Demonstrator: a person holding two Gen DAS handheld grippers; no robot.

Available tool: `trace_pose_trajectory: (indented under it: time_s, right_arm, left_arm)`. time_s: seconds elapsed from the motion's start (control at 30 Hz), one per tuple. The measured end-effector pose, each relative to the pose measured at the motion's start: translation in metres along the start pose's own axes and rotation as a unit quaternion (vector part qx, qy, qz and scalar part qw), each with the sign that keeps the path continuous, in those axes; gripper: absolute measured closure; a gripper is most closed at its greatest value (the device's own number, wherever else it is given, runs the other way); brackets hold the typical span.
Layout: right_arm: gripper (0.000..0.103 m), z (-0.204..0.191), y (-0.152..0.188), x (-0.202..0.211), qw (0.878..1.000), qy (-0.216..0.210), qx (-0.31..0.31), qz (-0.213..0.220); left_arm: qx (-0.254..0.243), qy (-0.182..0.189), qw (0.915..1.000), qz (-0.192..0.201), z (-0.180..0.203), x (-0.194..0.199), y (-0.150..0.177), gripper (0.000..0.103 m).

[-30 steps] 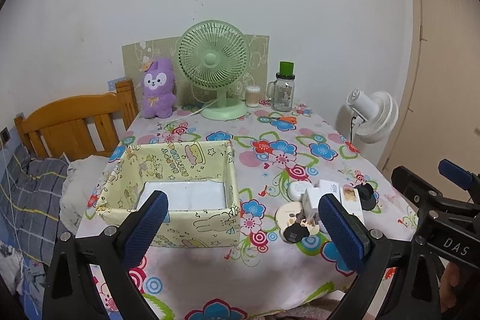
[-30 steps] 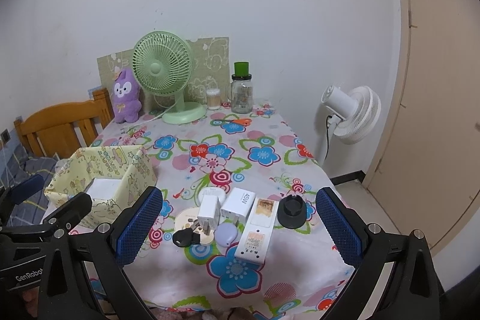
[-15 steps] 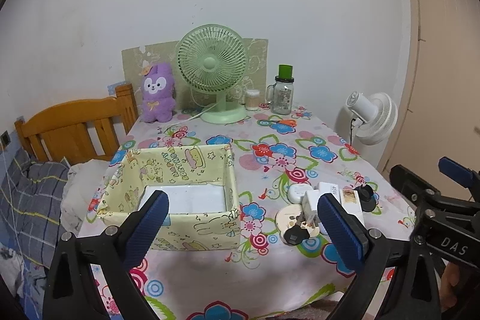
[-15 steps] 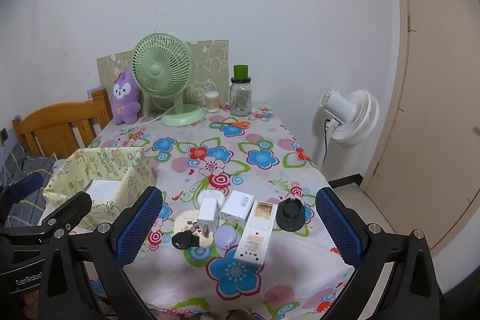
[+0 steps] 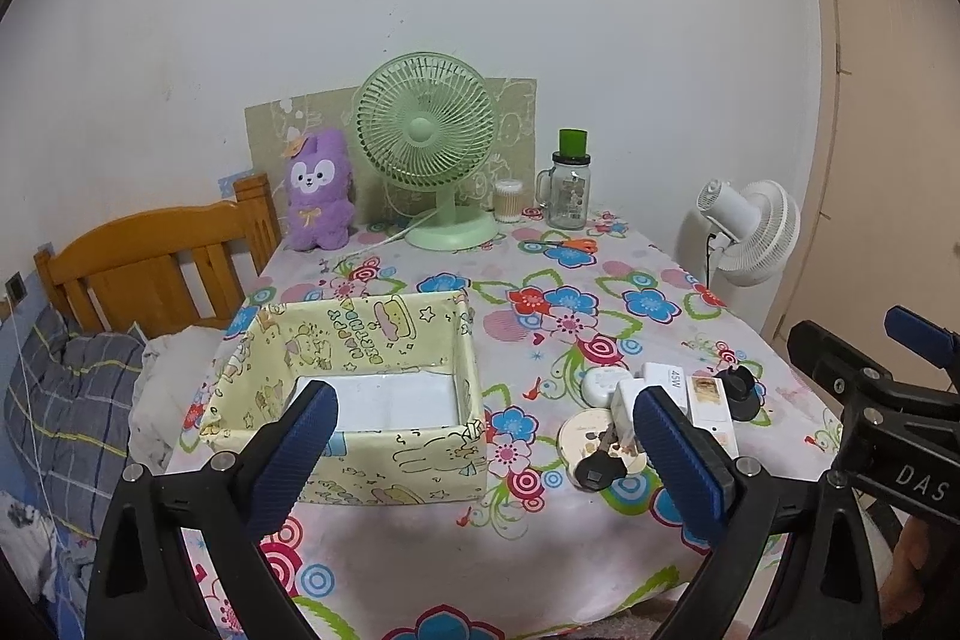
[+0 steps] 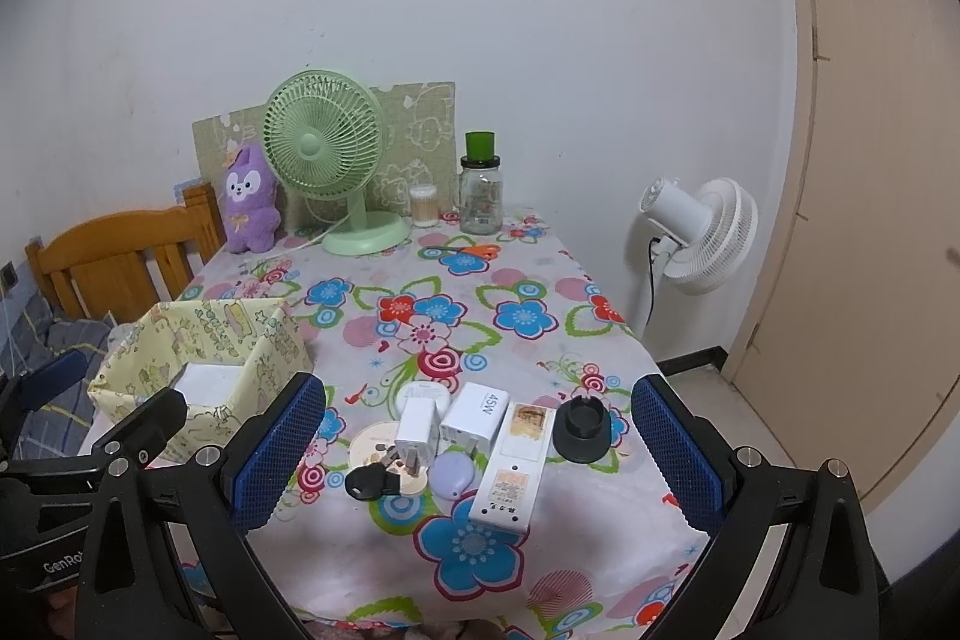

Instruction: Organize rigid objects

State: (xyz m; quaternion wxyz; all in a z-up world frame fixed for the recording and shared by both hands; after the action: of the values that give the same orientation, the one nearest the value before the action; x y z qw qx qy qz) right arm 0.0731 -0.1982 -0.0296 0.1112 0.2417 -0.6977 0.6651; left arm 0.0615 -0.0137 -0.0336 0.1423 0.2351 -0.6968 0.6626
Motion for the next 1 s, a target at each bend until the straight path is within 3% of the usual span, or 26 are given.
trace_pose_trajectory:
  time_s: [0.57,1.0]
  right_arm:
    - [0.000,0.012,0.002,-0.003,1.000,0.015,-0.007,-0.001]
    - [0.005,0.022,0.006,-0.027,1.000,0.014,0.003,-0.017]
  left_arm:
    - [-0.002,0.011,0.9999,0.000,0.014,-0.007,-0.003,0.004]
    - [0.005,0.010,0.9995,-0.031,0.032,-0.038,0.007,0.017]
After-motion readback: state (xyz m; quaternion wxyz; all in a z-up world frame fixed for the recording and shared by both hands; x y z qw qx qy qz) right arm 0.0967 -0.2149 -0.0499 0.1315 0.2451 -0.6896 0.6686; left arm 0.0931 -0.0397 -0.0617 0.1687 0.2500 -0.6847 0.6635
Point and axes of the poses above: each gripper's, at about its wrist camera, not at the fingertips, and x roughly against the way its jaws point, z to its right, y to its underside, the point moved 8 cm from there along -x, roughly the way its jaws point, and after that the axes turned 8 degrees about -y, right-handed, at the moved point
